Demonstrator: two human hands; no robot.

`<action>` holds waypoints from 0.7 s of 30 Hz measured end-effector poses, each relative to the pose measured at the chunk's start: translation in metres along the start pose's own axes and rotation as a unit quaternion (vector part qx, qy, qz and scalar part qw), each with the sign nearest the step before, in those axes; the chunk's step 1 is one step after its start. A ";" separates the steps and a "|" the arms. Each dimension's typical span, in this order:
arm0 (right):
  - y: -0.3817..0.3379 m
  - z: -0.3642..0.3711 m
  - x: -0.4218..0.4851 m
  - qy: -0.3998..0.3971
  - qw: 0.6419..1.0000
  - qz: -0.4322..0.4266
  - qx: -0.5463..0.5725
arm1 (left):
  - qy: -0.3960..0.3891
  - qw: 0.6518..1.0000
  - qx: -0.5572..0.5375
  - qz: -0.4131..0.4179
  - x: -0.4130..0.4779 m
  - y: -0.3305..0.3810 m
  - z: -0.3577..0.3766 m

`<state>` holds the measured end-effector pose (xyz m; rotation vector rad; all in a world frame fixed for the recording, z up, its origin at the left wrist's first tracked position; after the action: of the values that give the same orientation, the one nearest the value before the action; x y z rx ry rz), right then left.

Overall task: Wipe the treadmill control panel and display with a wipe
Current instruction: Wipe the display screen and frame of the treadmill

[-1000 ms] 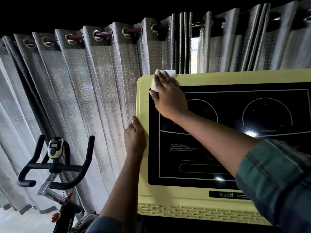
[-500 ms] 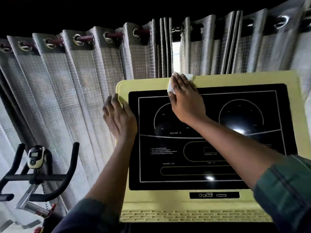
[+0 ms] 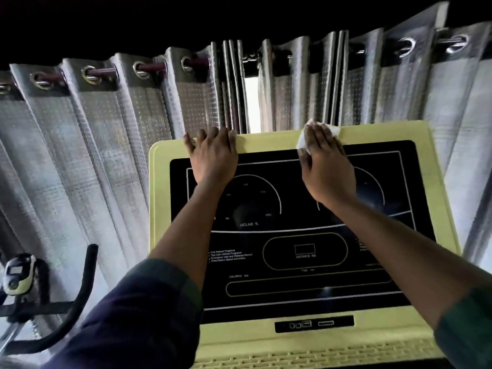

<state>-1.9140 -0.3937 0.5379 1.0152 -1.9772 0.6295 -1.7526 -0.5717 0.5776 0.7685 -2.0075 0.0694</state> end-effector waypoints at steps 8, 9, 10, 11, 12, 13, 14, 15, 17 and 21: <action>0.017 -0.003 0.005 0.016 0.986 0.165 0.025 | 0.008 1.000 -0.006 -0.008 -0.001 0.001 0.000; 0.003 -0.002 0.007 0.014 0.988 0.150 0.028 | 0.011 1.000 -0.007 -0.007 -0.001 0.002 0.000; -0.014 -0.001 0.008 0.011 0.993 0.115 0.030 | 0.012 1.000 -0.007 -0.006 -0.001 0.001 0.001; -0.032 0.001 0.007 0.006 0.997 0.070 0.031 | 0.014 1.000 -0.006 -0.005 -0.001 0.001 0.001; -0.047 0.004 0.005 -0.002 0.999 0.026 0.031 | 0.018 1.000 -0.006 -0.004 0.000 0.001 0.002; -0.059 0.008 0.002 -0.008 1.000 -0.009 0.027 | 0.022 1.000 -0.004 -0.003 -0.001 0.001 0.002; -0.064 0.010 0.000 -0.010 0.999 -0.032 0.022 | 0.025 1.000 -0.003 -0.003 -0.001 0.001 0.002; -0.064 0.011 0.000 -0.011 0.999 -0.041 0.019 | 0.025 1.000 -0.002 -0.003 -0.001 0.000 0.002; -0.054 0.010 -0.001 -0.015 0.999 -0.038 0.016 | 0.022 1.000 0.000 -0.001 -0.001 0.000 0.003; -0.013 0.006 -0.003 -0.026 1.000 -0.006 0.003 | 0.023 0.999 0.016 -0.019 0.000 0.004 0.002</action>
<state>-1.9046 -0.4044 0.5329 1.0564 -2.0134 0.6072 -1.7565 -0.5694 0.5771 0.8192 -1.9519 0.0967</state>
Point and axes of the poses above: each hand's wrist, its own x-axis towards the middle knuckle, its own z-axis out of the palm, y = z × x, the point moved 8 cm from there along x, towards the middle knuckle, and after that the axes turned 6 degrees about -x, right-handed, at the moved point
